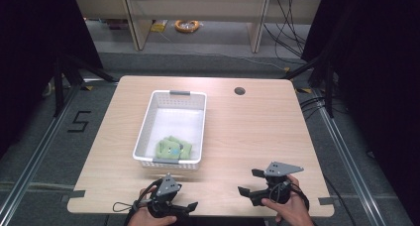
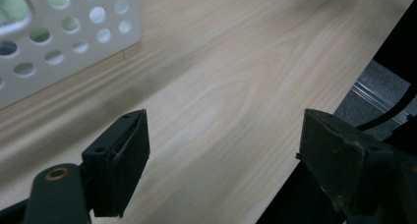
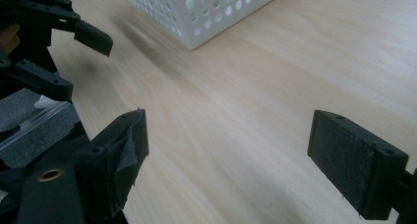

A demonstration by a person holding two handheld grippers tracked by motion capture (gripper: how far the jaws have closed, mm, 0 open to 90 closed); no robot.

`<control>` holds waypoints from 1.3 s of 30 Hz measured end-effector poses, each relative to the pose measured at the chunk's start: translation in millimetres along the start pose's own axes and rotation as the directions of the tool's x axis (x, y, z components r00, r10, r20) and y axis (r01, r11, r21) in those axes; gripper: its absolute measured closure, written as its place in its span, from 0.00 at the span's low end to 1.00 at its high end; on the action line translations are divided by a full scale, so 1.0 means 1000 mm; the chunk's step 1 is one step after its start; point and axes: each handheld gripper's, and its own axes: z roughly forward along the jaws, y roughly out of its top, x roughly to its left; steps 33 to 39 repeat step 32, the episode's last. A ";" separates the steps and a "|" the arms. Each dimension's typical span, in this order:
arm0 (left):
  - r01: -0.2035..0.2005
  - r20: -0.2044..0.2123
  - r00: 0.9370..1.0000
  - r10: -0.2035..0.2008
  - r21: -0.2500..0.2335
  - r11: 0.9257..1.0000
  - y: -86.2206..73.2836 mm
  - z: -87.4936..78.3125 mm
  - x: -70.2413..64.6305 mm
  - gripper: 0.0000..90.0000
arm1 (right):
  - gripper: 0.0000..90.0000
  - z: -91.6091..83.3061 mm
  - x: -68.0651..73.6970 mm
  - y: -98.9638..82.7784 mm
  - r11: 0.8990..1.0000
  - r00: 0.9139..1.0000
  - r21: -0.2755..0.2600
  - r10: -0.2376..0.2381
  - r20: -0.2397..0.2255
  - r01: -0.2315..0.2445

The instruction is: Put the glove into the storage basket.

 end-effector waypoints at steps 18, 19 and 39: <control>0.001 -0.011 1.000 -0.001 0.026 1.000 -0.011 0.007 -0.002 0.20 | 0.18 0.002 0.009 -0.021 0.996 0.999 0.083 -0.035 0.007 0.034; -0.001 -0.011 1.000 0.002 0.024 1.000 -0.011 0.007 -0.001 0.20 | 0.18 0.002 0.009 -0.021 0.996 0.999 0.082 -0.042 0.003 0.042; 0.010 -0.019 1.000 -0.010 0.023 1.000 -0.010 0.006 0.002 0.20 | 0.18 0.003 0.007 -0.021 0.996 0.999 0.083 -0.044 0.017 0.042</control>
